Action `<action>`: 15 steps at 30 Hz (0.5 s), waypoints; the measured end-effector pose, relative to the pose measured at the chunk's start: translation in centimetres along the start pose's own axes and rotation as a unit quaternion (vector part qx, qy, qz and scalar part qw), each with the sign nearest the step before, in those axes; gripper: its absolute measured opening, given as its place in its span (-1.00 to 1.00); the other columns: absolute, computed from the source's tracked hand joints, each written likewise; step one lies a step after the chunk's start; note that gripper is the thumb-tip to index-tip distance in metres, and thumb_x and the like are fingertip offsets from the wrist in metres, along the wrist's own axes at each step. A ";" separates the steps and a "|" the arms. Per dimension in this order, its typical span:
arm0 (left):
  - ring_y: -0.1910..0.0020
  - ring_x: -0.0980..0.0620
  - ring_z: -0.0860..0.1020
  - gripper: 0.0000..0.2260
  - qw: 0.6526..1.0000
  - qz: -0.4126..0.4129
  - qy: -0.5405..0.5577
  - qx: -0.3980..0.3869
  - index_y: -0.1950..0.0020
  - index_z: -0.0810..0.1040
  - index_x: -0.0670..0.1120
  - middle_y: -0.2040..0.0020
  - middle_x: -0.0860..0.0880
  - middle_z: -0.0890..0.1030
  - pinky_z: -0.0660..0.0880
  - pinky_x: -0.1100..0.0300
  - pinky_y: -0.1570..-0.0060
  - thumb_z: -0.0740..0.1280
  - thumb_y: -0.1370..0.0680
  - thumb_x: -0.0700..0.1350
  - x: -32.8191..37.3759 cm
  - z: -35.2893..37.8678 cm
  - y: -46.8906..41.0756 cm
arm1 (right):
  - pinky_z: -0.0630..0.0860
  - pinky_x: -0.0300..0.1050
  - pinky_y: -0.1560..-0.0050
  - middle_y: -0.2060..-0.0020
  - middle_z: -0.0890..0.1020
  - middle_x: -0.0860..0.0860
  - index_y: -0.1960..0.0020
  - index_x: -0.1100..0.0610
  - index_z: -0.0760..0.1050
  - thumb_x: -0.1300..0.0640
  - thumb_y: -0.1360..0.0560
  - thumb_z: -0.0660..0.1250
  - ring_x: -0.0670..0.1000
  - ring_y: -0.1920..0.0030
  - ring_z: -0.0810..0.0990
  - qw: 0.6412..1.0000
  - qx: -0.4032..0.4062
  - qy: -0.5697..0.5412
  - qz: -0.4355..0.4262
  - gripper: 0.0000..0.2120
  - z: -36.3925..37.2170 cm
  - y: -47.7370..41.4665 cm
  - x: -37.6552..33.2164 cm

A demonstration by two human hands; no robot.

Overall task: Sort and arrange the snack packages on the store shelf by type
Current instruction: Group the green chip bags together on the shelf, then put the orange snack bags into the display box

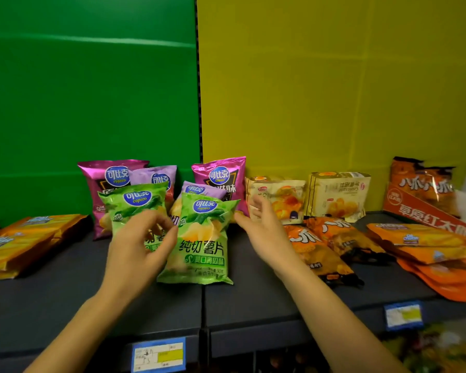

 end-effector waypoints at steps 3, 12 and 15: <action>0.34 0.12 0.50 -0.76 0.993 -0.003 0.068 -0.098 0.26 0.52 0.00 0.21 0.12 0.57 0.42 0.28 0.31 0.25 -0.37 0.15 3.4 4.9 0.5 | 0.40 -0.27 -0.19 -0.19 0.51 -0.01 -0.30 0.14 0.38 0.18 -0.51 0.29 -0.08 -0.16 0.46 0.998 0.028 0.040 -0.030 -0.63 -4.5 0.3 -0.5; -0.08 -0.02 0.54 -0.34 0.948 -0.170 0.018 -0.269 -0.14 0.44 -0.02 -0.10 0.01 0.58 0.41 0.13 -0.05 0.19 -0.30 0.47 8.0 18.0 1.8 | 0.37 -0.17 -0.14 -0.26 0.52 0.08 -0.29 0.19 0.43 0.22 -0.57 0.15 0.06 -0.25 0.49 0.966 0.079 0.244 0.027 -0.69 -18.4 -1.3 4.4; -0.31 -0.12 0.42 -0.10 0.913 -0.234 -0.025 -0.333 -0.36 0.33 -0.05 -0.31 -0.08 0.48 0.34 0.07 -0.24 0.12 -0.24 0.55 7.9 21.9 2.1 | 0.36 -0.11 -0.16 -0.28 0.49 0.16 -0.31 0.24 0.39 0.15 -0.59 0.12 0.15 -0.28 0.45 0.941 0.058 0.332 0.037 -0.67 -19.2 -2.2 6.5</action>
Point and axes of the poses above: each hand's wrist, its own y-axis away from the middle knuckle, its own z-axis out of the palm, x = y × z, the point moved 8 cm from there along -y, towards the middle knuckle
